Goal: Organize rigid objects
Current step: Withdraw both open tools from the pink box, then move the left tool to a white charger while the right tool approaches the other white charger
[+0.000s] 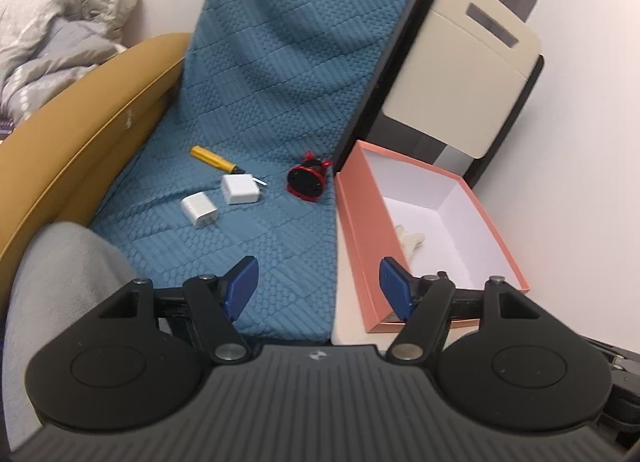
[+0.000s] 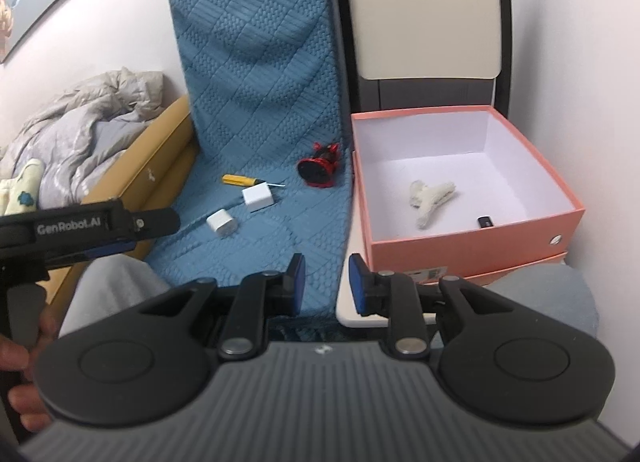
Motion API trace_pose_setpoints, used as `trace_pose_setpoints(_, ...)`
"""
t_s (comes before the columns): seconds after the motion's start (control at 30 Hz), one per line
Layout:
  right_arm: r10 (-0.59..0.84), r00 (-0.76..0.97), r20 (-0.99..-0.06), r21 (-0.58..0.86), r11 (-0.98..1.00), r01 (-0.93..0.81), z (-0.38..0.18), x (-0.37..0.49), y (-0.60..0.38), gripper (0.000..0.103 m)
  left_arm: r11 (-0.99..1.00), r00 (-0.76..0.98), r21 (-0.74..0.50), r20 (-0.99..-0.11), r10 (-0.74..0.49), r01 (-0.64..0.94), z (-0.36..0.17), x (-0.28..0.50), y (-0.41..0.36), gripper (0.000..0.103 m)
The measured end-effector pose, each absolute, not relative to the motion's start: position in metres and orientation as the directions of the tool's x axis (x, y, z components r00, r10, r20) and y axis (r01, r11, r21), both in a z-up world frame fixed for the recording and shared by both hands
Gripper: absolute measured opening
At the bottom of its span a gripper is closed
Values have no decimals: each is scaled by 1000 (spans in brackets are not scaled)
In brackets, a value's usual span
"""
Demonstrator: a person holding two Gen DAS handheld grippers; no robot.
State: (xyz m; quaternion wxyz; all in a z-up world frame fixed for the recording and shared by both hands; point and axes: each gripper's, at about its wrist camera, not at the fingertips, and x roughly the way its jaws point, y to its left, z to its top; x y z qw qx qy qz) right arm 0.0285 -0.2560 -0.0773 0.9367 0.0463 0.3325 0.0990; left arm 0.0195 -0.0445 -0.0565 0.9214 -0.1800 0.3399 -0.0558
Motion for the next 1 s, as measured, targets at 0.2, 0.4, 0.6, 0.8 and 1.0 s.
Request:
trace_pose_setpoints(0.2,230,764,-603,149,973,-176,-79,27,-246,28,927,758,-373,-615,-216,-39,-65,13,-37,72)
trace_pose_setpoints(0.4,239,759,-606,153,971,-184,-84,33,-243,28,920,753,-384,-626,-202,-73,-74,19,-29,75)
trace_pose_setpoints(0.6,264,737,-622,176,964,-198,-96,49,-242,29,912,751,-393,-636,-178,-117,-86,39,-16,77)
trace_pose_setpoints(0.8,285,718,-635,178,958,-223,-110,75,-234,54,893,743,-420,-647,-171,-161,-104,70,1,77)
trace_pose_setpoints(1.0,324,692,-645,178,944,-277,-126,108,-219,54,884,727,-423,-668,-157,-198,-127,108,14,77)
